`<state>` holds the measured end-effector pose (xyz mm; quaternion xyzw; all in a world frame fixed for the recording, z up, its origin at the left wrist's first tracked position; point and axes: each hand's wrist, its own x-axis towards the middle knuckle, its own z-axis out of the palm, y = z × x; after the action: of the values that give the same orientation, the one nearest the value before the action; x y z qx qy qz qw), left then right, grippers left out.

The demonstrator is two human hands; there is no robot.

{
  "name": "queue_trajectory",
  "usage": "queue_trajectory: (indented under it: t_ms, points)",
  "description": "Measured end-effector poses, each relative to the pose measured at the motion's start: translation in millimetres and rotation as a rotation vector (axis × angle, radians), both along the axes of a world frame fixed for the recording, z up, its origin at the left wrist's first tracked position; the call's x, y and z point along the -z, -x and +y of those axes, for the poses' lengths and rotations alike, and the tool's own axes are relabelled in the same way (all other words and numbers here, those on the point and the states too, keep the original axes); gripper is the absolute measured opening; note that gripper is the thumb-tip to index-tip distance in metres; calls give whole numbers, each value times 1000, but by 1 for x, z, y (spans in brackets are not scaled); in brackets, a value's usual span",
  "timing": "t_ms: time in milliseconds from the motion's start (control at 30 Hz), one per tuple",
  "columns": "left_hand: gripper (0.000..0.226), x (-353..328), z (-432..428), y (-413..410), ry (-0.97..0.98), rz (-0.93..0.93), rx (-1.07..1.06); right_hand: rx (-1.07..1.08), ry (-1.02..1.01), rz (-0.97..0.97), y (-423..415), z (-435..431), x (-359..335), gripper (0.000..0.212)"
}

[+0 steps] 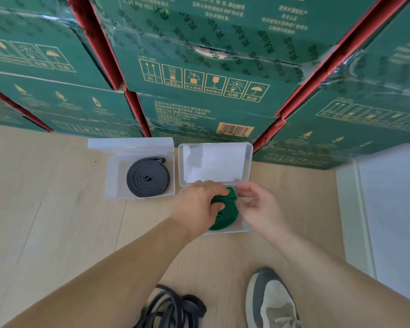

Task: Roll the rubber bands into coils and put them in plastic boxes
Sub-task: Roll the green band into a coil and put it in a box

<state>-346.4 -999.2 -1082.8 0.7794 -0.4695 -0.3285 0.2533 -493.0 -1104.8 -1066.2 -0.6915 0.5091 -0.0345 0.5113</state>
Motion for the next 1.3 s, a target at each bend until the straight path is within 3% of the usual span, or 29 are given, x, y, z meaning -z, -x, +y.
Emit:
queue_trajectory:
  t_ms: [200,533,667,867,1000,1300]
  points:
    - [34,7,10,5,19,42,35,20,-262,-104,8,13,2,26]
    - [36,4,15,20,44,-301,38,-44,-74,-27,5,25,13,13]
    - [19,6,28,9,40,-154,-83,-67,-52,48,1,25,17,10]
    - [35,7,47,8,36,1,-37,-162,23,110,4,31,21,14]
    - [47,7,51,7,-5,29,28,-231,49,127,6,34,18,26]
    - [49,1,52,11,-133,-103,189,-218,112,229,7,40,29,20]
